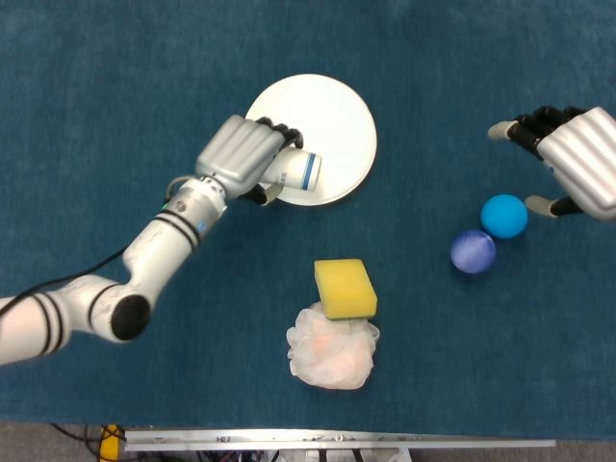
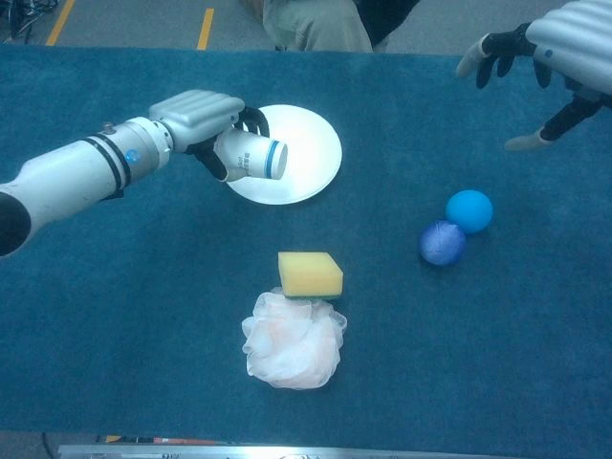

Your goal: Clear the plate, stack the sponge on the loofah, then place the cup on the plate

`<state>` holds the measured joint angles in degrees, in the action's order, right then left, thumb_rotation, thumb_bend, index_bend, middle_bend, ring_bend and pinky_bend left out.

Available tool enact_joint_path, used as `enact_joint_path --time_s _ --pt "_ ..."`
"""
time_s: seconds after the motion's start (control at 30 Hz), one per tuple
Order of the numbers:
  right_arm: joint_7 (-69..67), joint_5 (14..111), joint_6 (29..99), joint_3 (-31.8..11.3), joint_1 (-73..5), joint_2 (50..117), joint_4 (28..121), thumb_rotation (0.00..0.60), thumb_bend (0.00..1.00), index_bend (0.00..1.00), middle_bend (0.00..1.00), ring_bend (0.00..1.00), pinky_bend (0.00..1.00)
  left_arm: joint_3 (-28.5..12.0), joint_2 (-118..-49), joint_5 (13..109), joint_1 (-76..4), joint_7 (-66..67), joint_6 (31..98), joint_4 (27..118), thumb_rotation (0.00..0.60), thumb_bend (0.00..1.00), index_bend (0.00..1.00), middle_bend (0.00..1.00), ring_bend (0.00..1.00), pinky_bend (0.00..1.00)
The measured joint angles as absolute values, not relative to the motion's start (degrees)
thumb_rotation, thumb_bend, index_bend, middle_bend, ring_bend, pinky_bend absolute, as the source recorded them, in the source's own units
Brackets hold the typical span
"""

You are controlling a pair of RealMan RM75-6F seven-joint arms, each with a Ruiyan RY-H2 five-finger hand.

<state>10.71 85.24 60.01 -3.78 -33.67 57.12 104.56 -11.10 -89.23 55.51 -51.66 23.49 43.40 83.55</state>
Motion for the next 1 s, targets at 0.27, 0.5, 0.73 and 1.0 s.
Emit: enact_joint_path --time_s 0.27,0.5,0.73,1.0 --pt "9.97 85.27 60.00 -4.00 -33.31 56.97 104.07 0.600 0.04 0.28 0.39 0.35 0.54 -11.19 -93.59 49.22 -54.91 28.43 44.62 79.25 0.600 0.32 0.32 0.23 0.19 0.45" --pt "9.65 85.17 60.04 -4.23 -32.99 56.86 103.52 0.600 0.04 0.28 0.39 0.35 0.54 -10.42 -93.37 45.74 -55.96 30.29 45.24 79.66 0.600 0.32 0.10 0.07 0.02 0.27" --pt "9.30 84.88 60.53 -4.57 -32.53 56.56 103.28 0.600 0.04 0.28 0.39 0.35 0.54 -9.98 -89.29 45.81 -54.93 29.61 47.51 84.71 0.600 0.32 0.08 0.04 0.01 0.24" --pt "8.77 84.30 61.83 -4.56 -31.03 55.59 102.97 0.600 0.04 0.28 0.39 0.35 0.54 -8.49 -82.14 50.03 -50.68 28.47 54.80 93.07 0.600 0.32 0.09 0.04 0.01 0.24"
